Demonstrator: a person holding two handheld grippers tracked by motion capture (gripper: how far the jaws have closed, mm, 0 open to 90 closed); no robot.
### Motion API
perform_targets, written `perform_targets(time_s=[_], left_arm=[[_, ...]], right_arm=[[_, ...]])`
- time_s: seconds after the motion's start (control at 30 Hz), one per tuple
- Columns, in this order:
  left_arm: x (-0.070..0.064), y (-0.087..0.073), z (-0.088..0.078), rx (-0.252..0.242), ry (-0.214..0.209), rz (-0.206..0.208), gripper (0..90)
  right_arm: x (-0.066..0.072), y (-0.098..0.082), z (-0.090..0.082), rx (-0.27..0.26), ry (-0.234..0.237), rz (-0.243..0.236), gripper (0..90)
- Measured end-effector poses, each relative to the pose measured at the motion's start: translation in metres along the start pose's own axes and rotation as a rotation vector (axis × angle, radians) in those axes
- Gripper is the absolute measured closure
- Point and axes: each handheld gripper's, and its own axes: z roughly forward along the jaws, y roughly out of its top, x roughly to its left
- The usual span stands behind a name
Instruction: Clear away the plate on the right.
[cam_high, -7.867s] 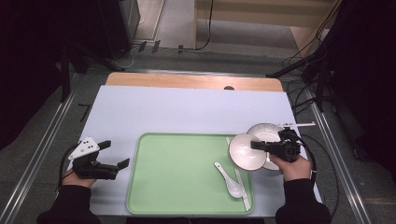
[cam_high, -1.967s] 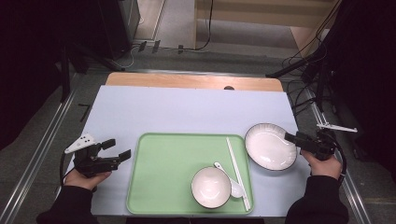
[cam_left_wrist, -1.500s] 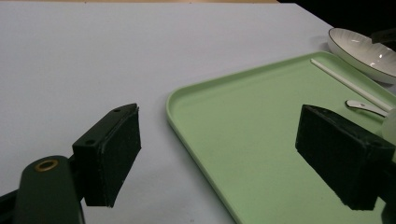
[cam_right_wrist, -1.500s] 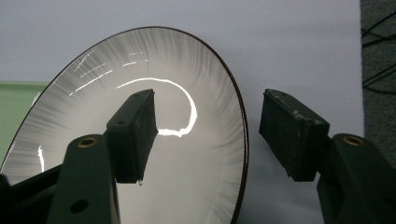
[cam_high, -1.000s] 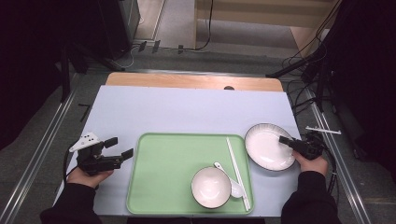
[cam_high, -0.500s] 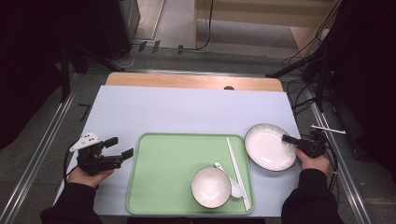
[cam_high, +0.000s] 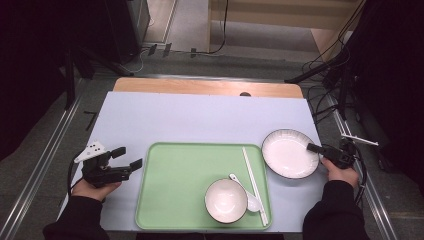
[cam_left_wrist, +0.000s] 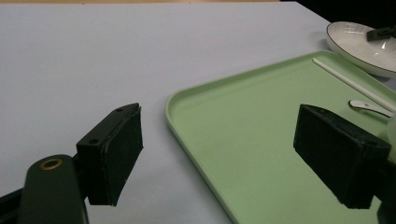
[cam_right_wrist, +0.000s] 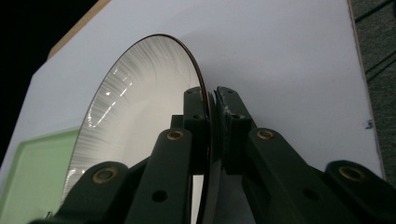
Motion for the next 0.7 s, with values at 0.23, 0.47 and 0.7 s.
perform_targets(time_s=[0.23,0.47,0.7], left_arm=[[-0.001,0.001,0.0,0.002,-0.001,0.002,15.8],[-0.002,0.003,0.001,0.009,-0.005,-0.016,16.2],[-0.003,0.008,0.001,0.016,-0.008,-0.053,16.2]], right_arm=[[0.003,0.003,-0.005,0.003,0.013,0.02,83.4],[0.008,0.004,-0.009,-0.01,0.052,0.051,82.9],[0.022,0.007,-0.011,-0.02,0.09,0.042,82.6]])
